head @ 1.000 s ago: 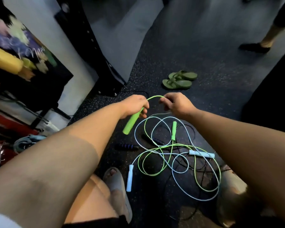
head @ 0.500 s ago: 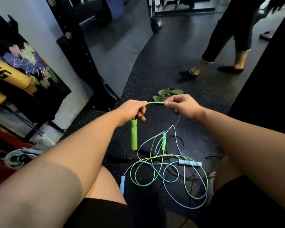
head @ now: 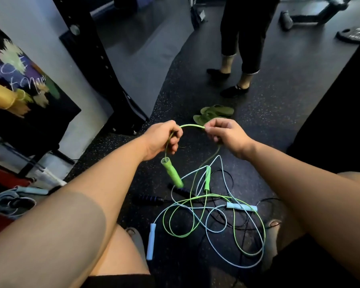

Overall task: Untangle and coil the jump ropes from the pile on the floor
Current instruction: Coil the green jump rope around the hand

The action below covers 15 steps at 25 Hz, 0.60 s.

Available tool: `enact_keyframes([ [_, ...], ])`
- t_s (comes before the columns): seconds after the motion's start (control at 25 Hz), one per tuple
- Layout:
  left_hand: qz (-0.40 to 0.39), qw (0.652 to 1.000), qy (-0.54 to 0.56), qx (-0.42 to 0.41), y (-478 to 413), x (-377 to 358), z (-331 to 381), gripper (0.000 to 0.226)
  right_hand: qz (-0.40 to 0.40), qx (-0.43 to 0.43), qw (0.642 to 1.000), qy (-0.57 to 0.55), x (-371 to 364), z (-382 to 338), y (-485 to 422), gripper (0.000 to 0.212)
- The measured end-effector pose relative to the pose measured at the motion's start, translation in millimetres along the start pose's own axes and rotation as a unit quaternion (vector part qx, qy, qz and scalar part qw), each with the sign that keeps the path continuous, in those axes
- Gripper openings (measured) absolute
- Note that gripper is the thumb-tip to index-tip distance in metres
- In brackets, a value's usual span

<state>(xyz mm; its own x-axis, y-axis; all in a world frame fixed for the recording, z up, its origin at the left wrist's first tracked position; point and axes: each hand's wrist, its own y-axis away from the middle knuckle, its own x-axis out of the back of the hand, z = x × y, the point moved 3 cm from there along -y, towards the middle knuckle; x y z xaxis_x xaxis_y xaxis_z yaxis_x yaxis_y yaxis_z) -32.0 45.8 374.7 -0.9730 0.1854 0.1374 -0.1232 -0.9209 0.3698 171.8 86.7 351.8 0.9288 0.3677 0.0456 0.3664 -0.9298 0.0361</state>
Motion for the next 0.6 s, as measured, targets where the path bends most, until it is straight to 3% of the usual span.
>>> enact_keyframes([
  [0.12,-0.046,0.998,-0.033,0.019,-2,-7,-10,0.032,-0.023,0.028,0.999,0.040,-9,-2,-6,0.006],
  [0.28,-0.023,0.999,-0.018,0.013,-2,-16,-9,0.029,-0.011,0.077,0.993,0.090,-22,2,-16,0.013],
  [0.44,-0.022,0.997,0.078,-0.002,1,-21,3,0.028,0.013,0.033,0.994,0.105,-21,19,-20,0.029],
  [0.6,-0.054,0.970,0.237,-0.012,8,-31,16,0.032,-0.042,-0.003,0.997,0.071,-32,33,-15,0.033],
])
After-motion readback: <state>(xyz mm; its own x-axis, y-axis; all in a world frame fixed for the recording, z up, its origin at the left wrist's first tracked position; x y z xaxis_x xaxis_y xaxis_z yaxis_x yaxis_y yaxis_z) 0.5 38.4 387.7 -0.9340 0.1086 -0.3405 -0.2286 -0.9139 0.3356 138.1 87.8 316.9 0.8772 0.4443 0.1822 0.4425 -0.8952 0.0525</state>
